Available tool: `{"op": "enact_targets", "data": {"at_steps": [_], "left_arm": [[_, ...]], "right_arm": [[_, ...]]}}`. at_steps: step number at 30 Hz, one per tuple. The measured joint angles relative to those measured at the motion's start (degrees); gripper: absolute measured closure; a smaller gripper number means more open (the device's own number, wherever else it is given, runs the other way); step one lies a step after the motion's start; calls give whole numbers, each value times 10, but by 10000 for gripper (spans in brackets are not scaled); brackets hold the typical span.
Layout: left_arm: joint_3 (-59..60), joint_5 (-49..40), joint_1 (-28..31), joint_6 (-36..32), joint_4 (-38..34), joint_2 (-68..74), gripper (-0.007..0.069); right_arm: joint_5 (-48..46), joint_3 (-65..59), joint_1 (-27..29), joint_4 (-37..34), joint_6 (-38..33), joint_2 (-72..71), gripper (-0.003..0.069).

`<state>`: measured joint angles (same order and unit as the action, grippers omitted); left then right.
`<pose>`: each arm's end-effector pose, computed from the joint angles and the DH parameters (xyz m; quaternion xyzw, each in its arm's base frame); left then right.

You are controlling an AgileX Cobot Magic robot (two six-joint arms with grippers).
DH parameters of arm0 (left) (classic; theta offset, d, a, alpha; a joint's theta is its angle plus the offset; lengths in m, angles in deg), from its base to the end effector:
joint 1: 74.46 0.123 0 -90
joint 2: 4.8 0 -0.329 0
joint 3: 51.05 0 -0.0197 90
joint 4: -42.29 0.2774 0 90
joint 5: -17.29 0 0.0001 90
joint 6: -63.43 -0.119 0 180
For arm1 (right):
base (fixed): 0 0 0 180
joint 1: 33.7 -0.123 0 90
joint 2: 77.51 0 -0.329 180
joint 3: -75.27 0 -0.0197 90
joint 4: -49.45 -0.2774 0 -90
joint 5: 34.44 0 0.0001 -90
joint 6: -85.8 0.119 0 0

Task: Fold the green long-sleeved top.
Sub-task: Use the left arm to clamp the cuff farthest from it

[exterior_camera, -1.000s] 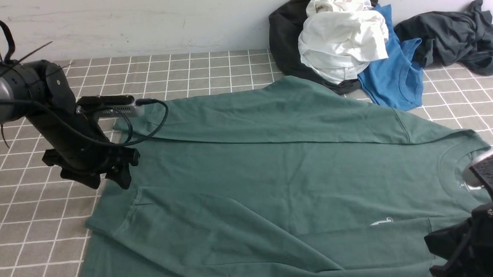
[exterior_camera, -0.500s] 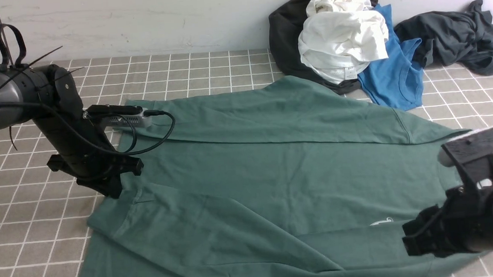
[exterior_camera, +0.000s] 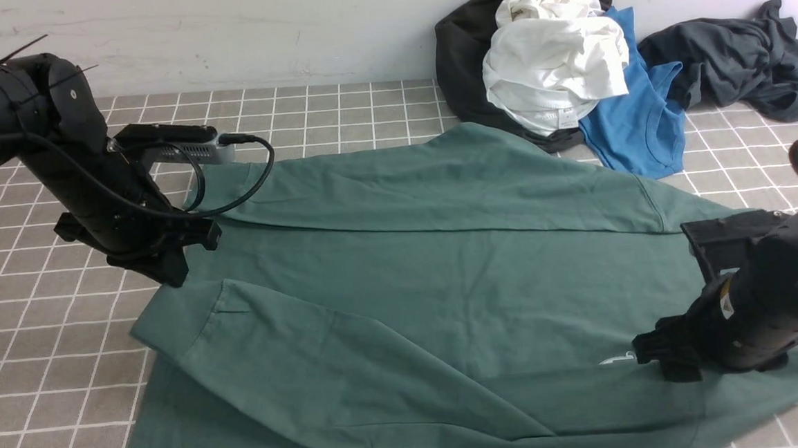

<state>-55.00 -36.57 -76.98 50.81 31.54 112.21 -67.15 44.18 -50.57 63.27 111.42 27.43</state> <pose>0.4386 -0.0373 0.2112 0.0844 0.9866 -0.0712 0.1201 0.3069 0.0770 0.1395 -0.0187 0.9923 -0.0343 0.1178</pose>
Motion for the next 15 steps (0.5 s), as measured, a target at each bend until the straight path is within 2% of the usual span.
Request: {"op": "enact_targets", "data": {"at_steps": [3,6,7,8,9,15], "left_arm": [[0,0,0,0,0,0,622],[0,0,0,0,0,0,622],[0,0,0,0,0,0,622],[0,0,0,0,0,0,622],[0,0,0,0,0,-2,622],[0,3,0,-1,7,-19,622]], "right_arm": [[18,6,0,-13,-10,9,356],[21,7,1,-9,-20,9,524],[20,7,1,-8,-21,8,537],[20,7,1,-6,-23,5,605],[18,5,1,-3,-23,-2,636],[0,4,1,48,13,-79,657]]}}
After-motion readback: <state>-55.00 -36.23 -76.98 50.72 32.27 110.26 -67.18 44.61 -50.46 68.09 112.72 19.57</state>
